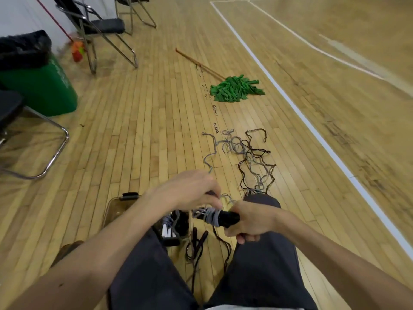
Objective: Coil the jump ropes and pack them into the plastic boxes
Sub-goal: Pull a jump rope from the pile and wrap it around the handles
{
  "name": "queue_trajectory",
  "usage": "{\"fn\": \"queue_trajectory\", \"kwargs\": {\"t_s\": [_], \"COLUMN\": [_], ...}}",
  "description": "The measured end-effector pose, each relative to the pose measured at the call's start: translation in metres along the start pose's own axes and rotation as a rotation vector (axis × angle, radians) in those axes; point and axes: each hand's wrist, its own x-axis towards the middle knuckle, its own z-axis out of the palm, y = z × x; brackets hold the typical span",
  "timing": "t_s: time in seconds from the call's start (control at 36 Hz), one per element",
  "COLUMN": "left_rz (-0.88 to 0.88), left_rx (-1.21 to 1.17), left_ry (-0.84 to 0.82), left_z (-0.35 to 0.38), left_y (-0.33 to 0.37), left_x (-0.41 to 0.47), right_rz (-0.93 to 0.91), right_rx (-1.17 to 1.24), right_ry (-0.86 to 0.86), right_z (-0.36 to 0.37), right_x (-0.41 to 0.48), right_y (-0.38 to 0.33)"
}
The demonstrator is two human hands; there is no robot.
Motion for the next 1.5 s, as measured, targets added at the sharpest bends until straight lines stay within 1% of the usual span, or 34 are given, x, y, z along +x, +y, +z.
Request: {"fn": "queue_trajectory", "kwargs": {"t_s": [0.08, 0.17, 0.25, 0.36, 0.44, 0.5, 0.56, 0.61, 0.69, 0.83, 0.89, 0.97, 1.08, 1.17, 1.28, 1.36, 1.44, 1.5], "left_rz": [0.038, 0.072, 0.091, 0.122, 0.112, 0.078, 0.042, -0.003, -0.153, -0.096, -0.133, -0.210, -0.184, -0.167, -0.174, -0.209, -0.248, -0.275], "left_rx": [-0.115, -0.292, -0.504, -0.761, -0.924, -1.045, -1.109, -1.105, -1.175, -1.128, -1.157, -1.227, -1.246, -1.230, -1.053, -0.994, -0.870, -0.773], "left_ry": [0.020, 0.010, -0.022, -0.005, 0.028, 0.048, 0.076, 0.128, 0.150, 0.203, 0.208, 0.155, 0.101, 0.077, 0.094, 0.129, 0.184, 0.227], "left_z": [-0.001, 0.003, 0.006, 0.013, 0.021, 0.029, 0.039, 0.050, 0.061, 0.056, 0.057, 0.058, 0.061, 0.066, 0.069, 0.073, 0.079, 0.082], "left_y": [0.000, -0.005, -0.013, -0.022, -0.027, -0.028, -0.029, -0.032, -0.035, -0.017, -0.016, -0.015, -0.015, -0.015, -0.012, -0.014, -0.019, -0.020], "left_x": [0.005, 0.008, 0.005, 0.001, 0.000, 0.000, -0.001, -0.002, -0.003, -0.008, -0.006, -0.003, -0.005, -0.007, -0.008, -0.004, -0.001, 0.000], "right_rz": [-0.025, -0.055, -0.111, -0.231, -0.326, -0.351, -0.369, -0.383, -0.394, -0.371, -0.362, -0.372, -0.382, -0.370, -0.346, -0.329, -0.304, -0.287], "right_rx": [-0.043, -0.088, -0.077, -0.016, 0.132, 0.270, 0.383, 0.468, 0.562, 0.688, 0.702, 0.744, 0.816, 0.803, 0.766, 0.724, 0.639, 0.625], "right_ry": [-0.069, -0.110, -0.113, -0.101, -0.051, -0.019, -0.013, -0.022, -0.054, -0.070, -0.055, -0.021, 0.087, 0.208, 0.352, 0.401, 0.479, 0.531], "right_z": [0.004, 0.007, 0.008, 0.007, 0.008, 0.010, 0.012, 0.013, 0.012, 0.013, 0.012, 0.008, 0.002, 0.000, -0.002, -0.005, -0.003, -0.002], "right_x": [-0.007, -0.014, -0.023, -0.034, -0.038, -0.038, -0.039, -0.039, -0.038, -0.031, -0.029, -0.028, -0.026, -0.024, -0.023, -0.023, -0.018, -0.013], "right_y": [-0.011, -0.020, -0.024, -0.028, -0.028, -0.027, -0.026, -0.026, -0.024, -0.017, -0.016, -0.014, -0.013, -0.008, 0.000, 0.004, 0.009, 0.013]}}
